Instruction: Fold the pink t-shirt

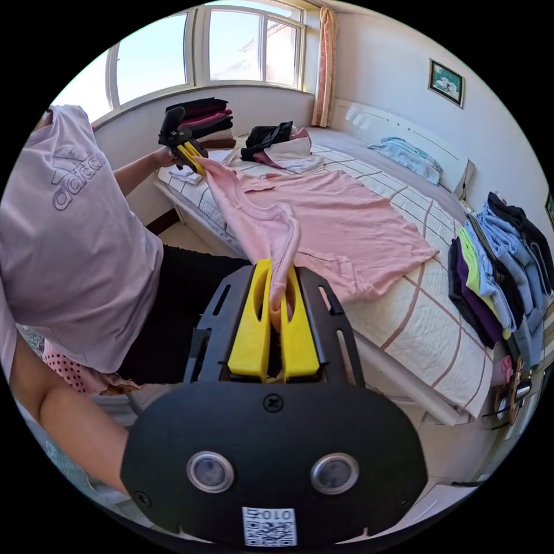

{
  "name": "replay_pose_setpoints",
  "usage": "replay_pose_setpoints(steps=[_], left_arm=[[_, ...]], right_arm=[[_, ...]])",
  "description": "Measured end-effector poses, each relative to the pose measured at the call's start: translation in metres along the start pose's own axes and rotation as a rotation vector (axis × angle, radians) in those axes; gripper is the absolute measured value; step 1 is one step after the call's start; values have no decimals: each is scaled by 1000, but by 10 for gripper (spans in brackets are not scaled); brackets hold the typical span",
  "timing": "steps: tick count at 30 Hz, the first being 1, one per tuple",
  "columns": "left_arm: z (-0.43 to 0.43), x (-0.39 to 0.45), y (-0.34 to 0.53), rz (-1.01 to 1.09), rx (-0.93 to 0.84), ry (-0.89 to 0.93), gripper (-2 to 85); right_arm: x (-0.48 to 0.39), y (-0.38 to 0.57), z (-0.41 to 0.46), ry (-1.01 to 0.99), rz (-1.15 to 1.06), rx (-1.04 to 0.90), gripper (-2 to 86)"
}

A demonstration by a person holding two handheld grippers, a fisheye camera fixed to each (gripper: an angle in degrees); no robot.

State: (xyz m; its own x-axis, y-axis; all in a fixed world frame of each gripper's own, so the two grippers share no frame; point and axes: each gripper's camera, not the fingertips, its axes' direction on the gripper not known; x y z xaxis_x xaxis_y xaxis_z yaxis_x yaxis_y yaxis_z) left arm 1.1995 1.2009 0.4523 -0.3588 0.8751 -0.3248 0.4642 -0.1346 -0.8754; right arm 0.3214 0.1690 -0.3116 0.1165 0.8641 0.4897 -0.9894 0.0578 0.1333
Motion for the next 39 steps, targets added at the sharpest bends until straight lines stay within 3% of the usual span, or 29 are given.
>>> replay_pose_setpoints(steps=[7, 13, 15, 17, 21, 26, 30, 35, 39], left_arm=[[8, -79, -32, 8, -14, 164, 41], [8, -205, -96, -29, 54, 146, 44], [30, -242, -111, -58, 56, 164, 45], [74, -281, -121, -167, -32, 250, 47], [165, -321, -122, -357, -212, 383, 57], [164, -321, -122, -405, -190, 398, 87], [109, -299, -118, -496, -112, 170, 115], [51, -196, -118, -441, -61, -29, 124], [57, -95, -116, -340, -172, -103, 125]], right_arm=[[57, -43, 22, -54, -55, -70, 45], [170, -83, 23, 38, 94, 153, 46], [216, -88, 56, -13, 200, 99, 46], [274, -90, 127, -165, 361, -138, 47], [310, -82, 172, -276, 484, -205, 49], [326, -75, 164, -317, 548, -188, 86], [321, -67, 121, -126, 624, -21, 106], [296, -83, 99, 53, 599, -54, 125], [249, -90, 89, 62, 543, -75, 127]])
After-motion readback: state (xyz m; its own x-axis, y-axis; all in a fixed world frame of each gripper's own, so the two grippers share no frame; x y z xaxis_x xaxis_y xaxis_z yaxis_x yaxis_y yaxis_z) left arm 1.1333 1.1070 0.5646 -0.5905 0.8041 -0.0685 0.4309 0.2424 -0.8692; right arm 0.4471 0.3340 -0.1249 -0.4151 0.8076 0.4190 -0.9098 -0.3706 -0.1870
